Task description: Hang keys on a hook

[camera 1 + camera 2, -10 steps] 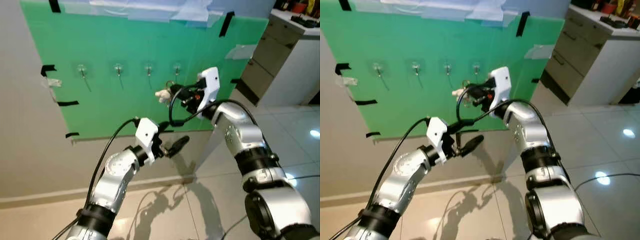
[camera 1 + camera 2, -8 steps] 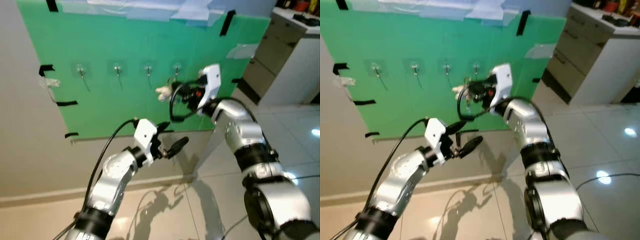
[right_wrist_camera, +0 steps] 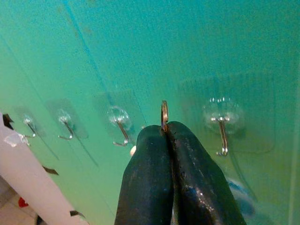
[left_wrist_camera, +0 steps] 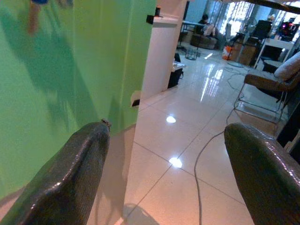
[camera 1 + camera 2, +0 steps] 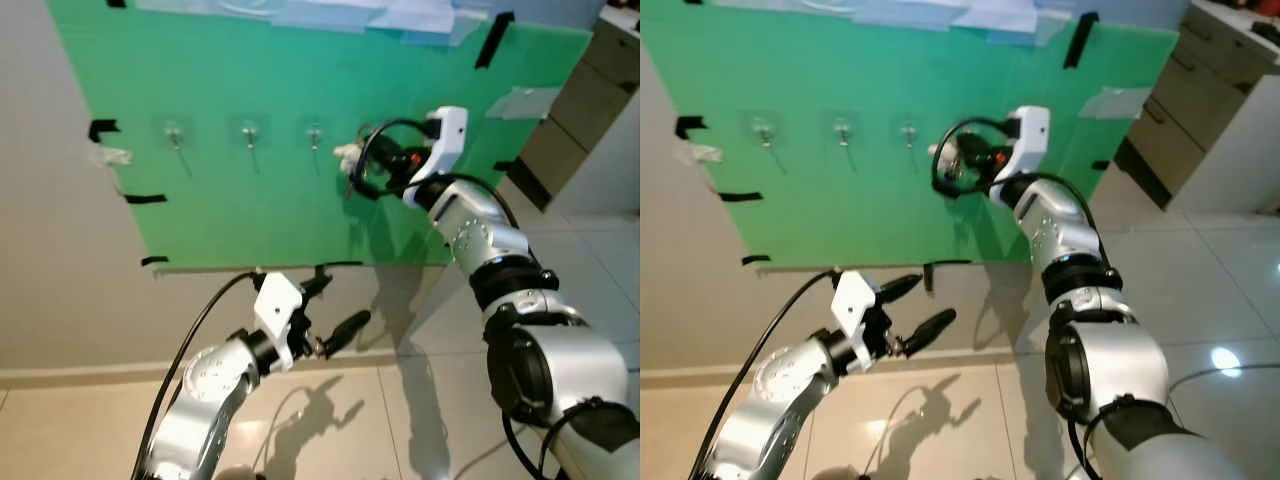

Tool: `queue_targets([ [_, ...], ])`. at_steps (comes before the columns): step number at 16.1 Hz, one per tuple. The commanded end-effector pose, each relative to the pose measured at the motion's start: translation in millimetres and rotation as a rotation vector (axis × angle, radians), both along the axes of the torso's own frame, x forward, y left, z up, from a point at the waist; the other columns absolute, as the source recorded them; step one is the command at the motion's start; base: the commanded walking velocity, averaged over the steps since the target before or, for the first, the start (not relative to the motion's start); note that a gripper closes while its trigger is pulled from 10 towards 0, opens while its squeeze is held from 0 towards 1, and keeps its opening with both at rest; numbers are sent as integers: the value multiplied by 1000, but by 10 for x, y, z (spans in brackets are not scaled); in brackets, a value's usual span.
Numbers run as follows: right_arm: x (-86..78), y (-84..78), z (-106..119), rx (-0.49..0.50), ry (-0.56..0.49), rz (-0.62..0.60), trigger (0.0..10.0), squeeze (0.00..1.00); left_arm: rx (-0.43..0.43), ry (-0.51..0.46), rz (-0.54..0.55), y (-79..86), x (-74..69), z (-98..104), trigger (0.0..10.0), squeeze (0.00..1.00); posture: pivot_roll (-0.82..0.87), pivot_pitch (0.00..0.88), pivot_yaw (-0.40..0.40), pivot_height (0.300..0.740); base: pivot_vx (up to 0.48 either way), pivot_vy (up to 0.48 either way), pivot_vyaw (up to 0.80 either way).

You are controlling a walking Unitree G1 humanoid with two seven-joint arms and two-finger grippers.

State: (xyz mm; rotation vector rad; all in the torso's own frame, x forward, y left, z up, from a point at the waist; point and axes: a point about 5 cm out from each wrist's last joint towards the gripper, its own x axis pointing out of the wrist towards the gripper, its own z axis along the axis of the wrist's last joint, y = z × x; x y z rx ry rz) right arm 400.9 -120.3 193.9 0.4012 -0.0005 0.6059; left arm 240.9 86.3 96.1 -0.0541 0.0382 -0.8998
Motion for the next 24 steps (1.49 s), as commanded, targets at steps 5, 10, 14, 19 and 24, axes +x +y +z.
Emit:
queue_targets([
  [5, 43, -153, 55, 124, 27, -61, 0, 0, -22, 33, -26, -57, -69, 29, 10000, 0, 155, 30, -49, 740, 0, 0, 0],
  [10, -11, -132, -108, 186, 89, -23, 0, 0, -19, 58, -34, -59, -89, 23, 10000, 0, 141, 39, -41, 740, 0, 0, 0],
  [14, -58, -14, -217, 94, 98, 30, 0, 0, -14, 56, -38, -59, -93, 35, 10000, 0, 144, 42, -43, 740, 0, 0, 0],
  [19, -162, 134, -308, -104, 4, 100, 0, 0, -16, 51, -30, -76, -74, 44, 10000, 0, 130, 39, -46, 740, 0, 0, 0],
  [24, -76, -12, -145, -8, -11, 0, 0, 0, -19, 50, -45, -113, -74, 42, 10000, 0, 125, 28, -44, 740, 0, 0, 0],
])
